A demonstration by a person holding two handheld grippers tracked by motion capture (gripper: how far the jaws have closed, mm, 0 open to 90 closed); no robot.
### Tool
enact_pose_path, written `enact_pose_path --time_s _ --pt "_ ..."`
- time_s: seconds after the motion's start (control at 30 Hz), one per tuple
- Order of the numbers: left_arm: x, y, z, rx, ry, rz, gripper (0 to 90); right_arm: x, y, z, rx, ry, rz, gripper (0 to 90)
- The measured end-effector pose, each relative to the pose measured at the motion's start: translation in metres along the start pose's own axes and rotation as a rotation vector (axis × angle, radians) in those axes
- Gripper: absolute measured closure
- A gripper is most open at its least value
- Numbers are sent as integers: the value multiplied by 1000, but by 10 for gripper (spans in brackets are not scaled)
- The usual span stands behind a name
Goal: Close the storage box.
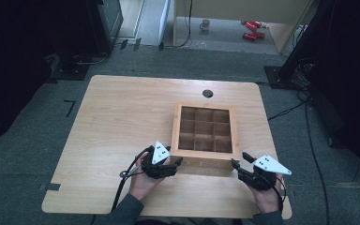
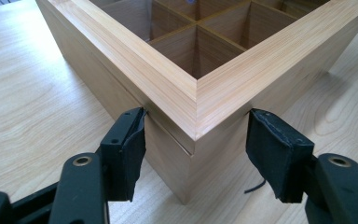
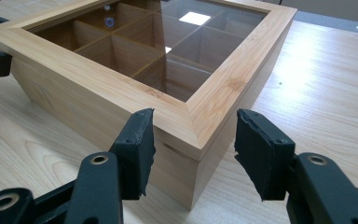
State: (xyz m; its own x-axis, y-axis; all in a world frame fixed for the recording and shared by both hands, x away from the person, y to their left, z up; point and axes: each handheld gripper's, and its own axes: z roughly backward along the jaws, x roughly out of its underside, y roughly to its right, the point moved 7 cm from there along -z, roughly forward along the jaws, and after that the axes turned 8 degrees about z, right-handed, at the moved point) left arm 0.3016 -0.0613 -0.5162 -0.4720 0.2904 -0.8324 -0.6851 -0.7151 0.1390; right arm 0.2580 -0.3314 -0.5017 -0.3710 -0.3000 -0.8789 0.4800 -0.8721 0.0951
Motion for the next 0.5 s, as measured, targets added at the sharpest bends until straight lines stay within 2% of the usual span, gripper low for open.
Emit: enact_pose_path --time_s 0.17,0.5 --pt "-6 -1 11 20 47 25 408 0 3 2 8 5 -4 471" --pt "-12 -13 29 15 83 53 409 4 14 9 34 9 -34 457"
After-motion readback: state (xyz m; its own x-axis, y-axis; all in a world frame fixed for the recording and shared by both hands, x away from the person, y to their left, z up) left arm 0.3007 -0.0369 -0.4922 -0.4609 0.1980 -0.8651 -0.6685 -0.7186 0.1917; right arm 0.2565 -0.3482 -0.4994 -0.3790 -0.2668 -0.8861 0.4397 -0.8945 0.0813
